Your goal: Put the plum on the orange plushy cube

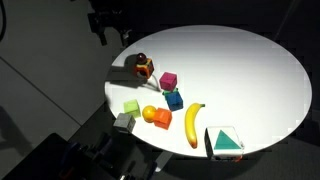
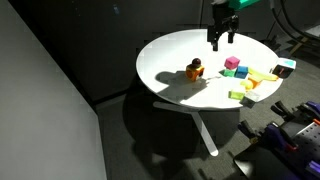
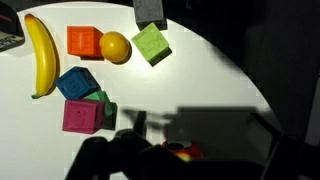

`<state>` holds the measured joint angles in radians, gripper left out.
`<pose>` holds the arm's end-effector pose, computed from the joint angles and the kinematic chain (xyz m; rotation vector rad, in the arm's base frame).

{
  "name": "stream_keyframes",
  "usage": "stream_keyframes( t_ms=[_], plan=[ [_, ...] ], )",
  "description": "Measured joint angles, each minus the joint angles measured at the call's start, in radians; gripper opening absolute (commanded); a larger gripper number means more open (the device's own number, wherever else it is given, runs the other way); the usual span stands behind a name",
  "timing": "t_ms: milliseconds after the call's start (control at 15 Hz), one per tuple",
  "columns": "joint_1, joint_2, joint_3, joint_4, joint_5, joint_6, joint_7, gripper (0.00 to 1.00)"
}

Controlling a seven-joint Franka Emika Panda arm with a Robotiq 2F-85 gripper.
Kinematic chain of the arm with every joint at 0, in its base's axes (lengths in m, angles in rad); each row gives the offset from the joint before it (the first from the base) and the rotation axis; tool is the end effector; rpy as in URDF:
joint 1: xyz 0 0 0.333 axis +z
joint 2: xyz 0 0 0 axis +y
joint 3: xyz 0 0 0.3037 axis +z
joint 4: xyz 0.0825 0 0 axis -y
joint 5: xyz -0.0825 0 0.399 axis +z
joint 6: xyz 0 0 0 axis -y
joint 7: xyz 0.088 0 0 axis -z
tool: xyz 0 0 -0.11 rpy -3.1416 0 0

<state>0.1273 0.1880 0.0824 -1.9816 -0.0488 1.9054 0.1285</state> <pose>0.5586 0.1143 0.3304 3.0406 0.1581 -0.3902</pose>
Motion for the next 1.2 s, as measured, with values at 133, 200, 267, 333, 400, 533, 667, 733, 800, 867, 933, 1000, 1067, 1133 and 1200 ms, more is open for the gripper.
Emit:
stream_keyframes(
  t_ms=[133, 200, 267, 333, 400, 533, 667, 733, 800, 867, 933, 1000, 1067, 1133, 1200],
  plan=[
    [0.0, -0.027, 0.0, -0.021, 0.0, 0.012, 0.0, 1.0],
    [0.0, -0.042, 0.0, -0.033, 0.001, 0.022, 0.0, 1.0],
    [0.0, -0.055, 0.0, -0.044, 0.001, 0.031, 0.0, 1.0],
    [0.0, -0.069, 0.0, -0.056, 0.003, 0.041, 0.0, 1.0],
    [0.0, -0.081, 0.001, -0.067, 0.006, 0.05, 0.0, 1.0],
    [0.0, -0.107, 0.002, -0.09, 0.014, 0.07, 0.0, 1.0],
    [0.0, -0.132, 0.003, -0.113, 0.021, 0.083, 0.0, 1.0],
    [0.0, -0.143, 0.004, -0.123, 0.023, 0.088, 0.0, 1.0],
    [0.0, -0.154, 0.005, -0.133, 0.023, 0.094, 0.0, 1.0],
    [0.0, -0.164, 0.006, -0.143, 0.023, 0.099, 0.0, 1.0],
    [0.0, -0.173, 0.007, -0.153, 0.023, 0.105, 0.0, 1.0],
    [0.0, -0.182, 0.008, -0.161, 0.023, 0.11, 0.0, 1.0],
    [0.0, -0.19, 0.009, -0.17, 0.023, 0.115, 0.0, 1.0],
    [0.0, -0.196, 0.009, -0.177, 0.023, 0.119, 0.0, 1.0],
    [0.0, -0.201, 0.01, -0.183, 0.023, 0.124, 0.0, 1.0]
  ],
)
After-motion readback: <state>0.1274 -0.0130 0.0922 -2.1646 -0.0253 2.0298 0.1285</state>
